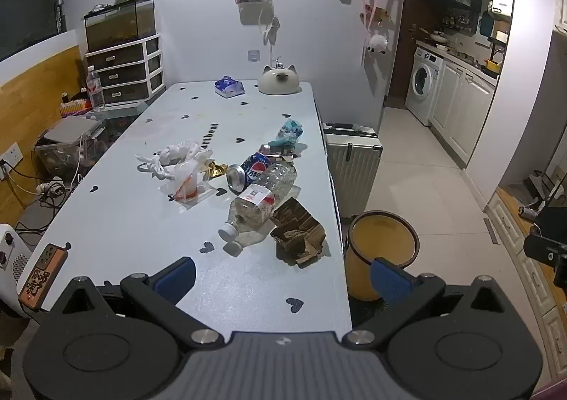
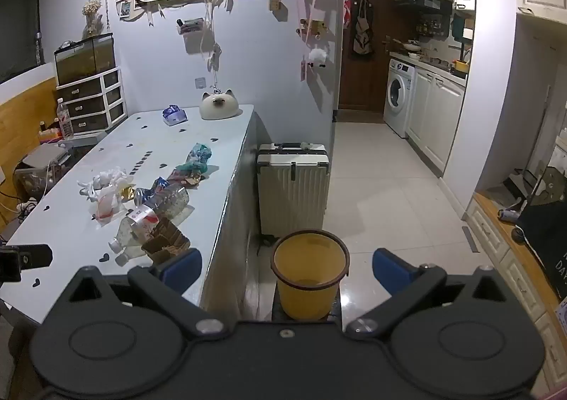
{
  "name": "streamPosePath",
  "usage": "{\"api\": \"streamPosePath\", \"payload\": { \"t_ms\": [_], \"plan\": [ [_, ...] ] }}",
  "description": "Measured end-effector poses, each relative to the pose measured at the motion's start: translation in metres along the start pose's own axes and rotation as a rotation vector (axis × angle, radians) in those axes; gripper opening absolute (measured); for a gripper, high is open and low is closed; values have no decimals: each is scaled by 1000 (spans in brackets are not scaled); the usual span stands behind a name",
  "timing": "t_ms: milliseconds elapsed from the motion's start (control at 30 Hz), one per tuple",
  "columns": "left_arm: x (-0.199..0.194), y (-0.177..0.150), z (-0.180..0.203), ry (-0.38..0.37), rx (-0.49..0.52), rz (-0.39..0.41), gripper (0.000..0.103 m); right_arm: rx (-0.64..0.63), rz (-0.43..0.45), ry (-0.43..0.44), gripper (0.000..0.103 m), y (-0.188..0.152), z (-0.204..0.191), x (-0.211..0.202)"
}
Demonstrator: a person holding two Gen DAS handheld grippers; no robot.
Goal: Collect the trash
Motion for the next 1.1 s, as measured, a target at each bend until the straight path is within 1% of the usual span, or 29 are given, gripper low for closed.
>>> {"api": "streamPosePath", "payload": {
  "t_ms": [1100],
  "plan": [
    [0,0,0,-1,-3,-5,103,1,-6,2,103,1,-1,3]
  ]
}}
Point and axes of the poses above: each gripper's, at about its wrist camera, not at the fingertips, and x roughly the way its jaws point, z to its right, y to its top, the point moved 6 cm from there along x, roughly the way its jaws point, and after that the axes turned 8 degrees about -y, right-handed, at the moved point
